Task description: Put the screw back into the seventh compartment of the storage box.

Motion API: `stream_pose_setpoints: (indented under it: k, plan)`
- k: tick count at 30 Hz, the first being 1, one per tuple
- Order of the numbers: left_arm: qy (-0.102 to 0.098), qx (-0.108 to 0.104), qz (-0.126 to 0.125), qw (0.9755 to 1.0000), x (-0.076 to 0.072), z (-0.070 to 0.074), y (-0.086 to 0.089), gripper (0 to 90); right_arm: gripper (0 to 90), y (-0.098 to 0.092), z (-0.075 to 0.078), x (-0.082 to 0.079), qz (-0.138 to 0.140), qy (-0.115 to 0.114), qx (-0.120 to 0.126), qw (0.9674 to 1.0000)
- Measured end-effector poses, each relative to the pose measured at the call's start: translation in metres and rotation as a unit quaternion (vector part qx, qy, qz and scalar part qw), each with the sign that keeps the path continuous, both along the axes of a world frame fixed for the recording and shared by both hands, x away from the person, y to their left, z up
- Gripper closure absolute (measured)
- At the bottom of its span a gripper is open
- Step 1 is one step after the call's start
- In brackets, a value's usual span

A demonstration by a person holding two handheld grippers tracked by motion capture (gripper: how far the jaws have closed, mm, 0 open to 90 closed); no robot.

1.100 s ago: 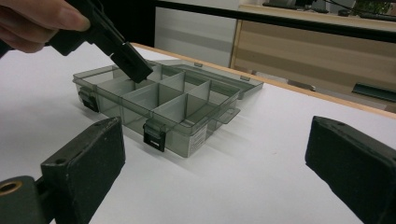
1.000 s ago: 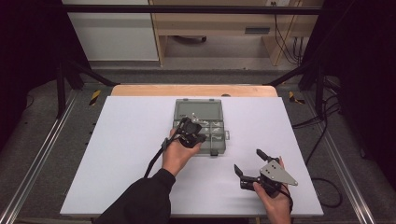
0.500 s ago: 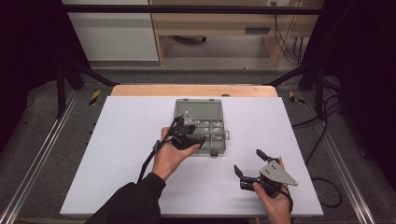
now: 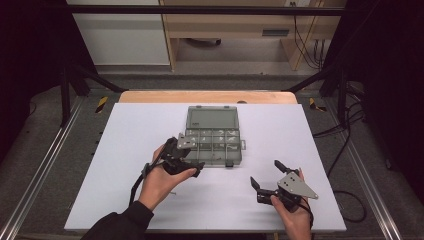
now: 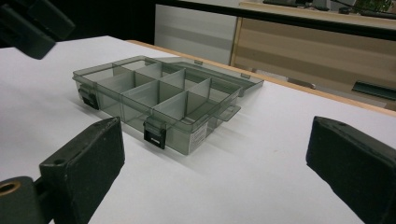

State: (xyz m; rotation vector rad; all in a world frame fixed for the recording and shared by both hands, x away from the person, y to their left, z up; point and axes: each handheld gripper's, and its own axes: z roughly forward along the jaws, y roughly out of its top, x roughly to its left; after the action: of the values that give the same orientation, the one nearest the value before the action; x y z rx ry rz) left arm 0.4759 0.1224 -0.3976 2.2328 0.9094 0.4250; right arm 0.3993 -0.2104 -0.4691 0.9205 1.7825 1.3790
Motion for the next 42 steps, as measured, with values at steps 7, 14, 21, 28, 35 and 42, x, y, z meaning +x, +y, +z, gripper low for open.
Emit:
stream_pose_setpoints:
  k: [7, 14, 21, 28, 35, 42]
  plan:
    - [0.011, 0.003, 0.001, 0.9999, -0.013, -0.004, 0.026, 14.8, 4.4, 0.000, 0.000, 0.000, -0.001, 0.000, -0.001, 1.0000]
    - [0.026, 0.005, -0.004, 0.9996, -0.023, -0.009, 0.042, 6.6, 4.3, 0.000, 0.000, 0.000, -0.003, -0.001, -0.001, 1.0000]
    - [0.027, 0.007, -0.012, 0.9995, -0.029, -0.013, 0.052, 5.0, 4.3, 0.000, -0.001, 0.001, -0.004, -0.001, -0.003, 1.0000]
    - [0.039, 0.021, -0.029, 0.9986, -0.033, -0.021, 0.064, 4.7, 4.4, -0.001, 0.000, 0.000, -0.007, 0.001, 0.001, 1.0000]
    - [0.047, 0.026, -0.026, 0.9982, -0.036, -0.026, 0.072, 4.8, 4.4, -0.001, 0.000, 0.000, -0.006, 0.002, 0.002, 1.0000]
    - [0.056, 0.045, -0.043, 0.9965, -0.036, -0.030, 0.070, 5.3, 4.4, -0.001, -0.001, 0.000, -0.007, 0.002, 0.001, 1.0000]
